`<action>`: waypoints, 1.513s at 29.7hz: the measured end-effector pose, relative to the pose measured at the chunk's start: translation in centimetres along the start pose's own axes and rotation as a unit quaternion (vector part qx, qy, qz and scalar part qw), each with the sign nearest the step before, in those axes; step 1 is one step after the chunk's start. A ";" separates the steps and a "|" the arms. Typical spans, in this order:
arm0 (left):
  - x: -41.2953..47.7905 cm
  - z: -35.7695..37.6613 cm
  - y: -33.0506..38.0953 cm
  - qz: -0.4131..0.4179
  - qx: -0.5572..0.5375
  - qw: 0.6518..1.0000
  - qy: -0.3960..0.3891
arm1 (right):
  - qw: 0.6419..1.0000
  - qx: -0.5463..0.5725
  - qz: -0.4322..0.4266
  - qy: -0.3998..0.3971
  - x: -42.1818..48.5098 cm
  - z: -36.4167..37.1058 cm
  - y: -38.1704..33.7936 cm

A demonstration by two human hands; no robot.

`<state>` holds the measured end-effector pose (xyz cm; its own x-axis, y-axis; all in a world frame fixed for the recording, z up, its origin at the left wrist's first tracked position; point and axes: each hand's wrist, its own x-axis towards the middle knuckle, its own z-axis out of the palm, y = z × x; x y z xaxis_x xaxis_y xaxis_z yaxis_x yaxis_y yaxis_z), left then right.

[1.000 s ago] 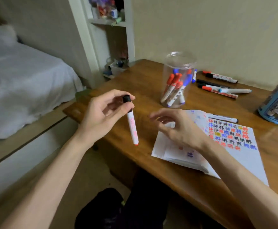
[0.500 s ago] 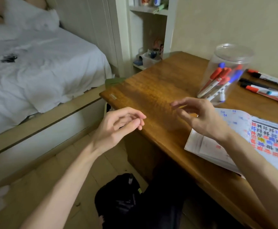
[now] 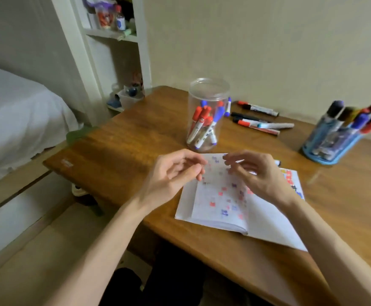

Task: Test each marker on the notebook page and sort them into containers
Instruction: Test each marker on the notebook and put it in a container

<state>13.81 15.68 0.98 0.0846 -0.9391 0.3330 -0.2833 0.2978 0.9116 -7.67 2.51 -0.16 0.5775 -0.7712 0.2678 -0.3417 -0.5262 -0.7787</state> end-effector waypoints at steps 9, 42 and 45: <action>6.5 7.1 -1.3 -0.005 -0.008 0.996 -0.093 | 0.996 -0.023 0.064 0.057 -3.9 -5.0 4.3; 12.4 14.1 -3.5 0.172 0.222 0.953 -0.115 | 0.957 0.172 0.148 0.180 -5.1 -6.8 4.7; 12.0 13.9 -3.2 0.143 0.219 0.959 -0.111 | 0.931 0.228 0.151 0.241 -5.2 -7.0 4.6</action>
<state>2.45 1.09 -1.35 -0.2474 -0.8574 0.4514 -0.6426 0.4939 0.5858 -17.46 1.55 -1.17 0.0678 -0.9885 0.1349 -0.0203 -0.1365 -0.9904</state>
